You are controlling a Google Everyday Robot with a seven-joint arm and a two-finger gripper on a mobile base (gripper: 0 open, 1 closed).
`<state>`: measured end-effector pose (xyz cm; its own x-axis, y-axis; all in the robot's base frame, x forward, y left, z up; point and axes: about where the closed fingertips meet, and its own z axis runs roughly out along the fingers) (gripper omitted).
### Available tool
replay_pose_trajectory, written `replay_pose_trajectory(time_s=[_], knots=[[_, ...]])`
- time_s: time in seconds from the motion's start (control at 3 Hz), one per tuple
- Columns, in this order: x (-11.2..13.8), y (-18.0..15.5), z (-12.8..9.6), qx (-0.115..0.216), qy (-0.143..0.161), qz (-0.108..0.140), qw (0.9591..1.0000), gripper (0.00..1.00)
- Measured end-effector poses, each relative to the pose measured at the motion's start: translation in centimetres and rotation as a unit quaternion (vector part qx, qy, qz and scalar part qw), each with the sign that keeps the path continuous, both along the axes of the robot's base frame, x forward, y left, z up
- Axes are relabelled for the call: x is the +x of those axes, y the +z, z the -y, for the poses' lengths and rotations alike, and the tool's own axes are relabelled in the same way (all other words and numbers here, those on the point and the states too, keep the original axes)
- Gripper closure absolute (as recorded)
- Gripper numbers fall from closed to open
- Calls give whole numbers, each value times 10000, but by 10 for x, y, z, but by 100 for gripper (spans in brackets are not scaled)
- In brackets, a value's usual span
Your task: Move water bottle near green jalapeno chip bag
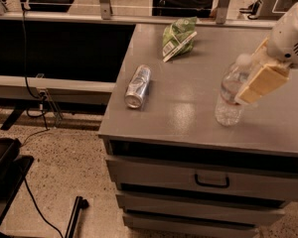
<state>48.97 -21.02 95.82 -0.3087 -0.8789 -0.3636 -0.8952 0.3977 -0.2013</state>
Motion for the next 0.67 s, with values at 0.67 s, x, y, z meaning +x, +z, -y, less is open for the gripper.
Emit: replay_pose_trajectory(time_s=[0.67], knots=[[1,-1,-2,-1,17,8,10000,85]])
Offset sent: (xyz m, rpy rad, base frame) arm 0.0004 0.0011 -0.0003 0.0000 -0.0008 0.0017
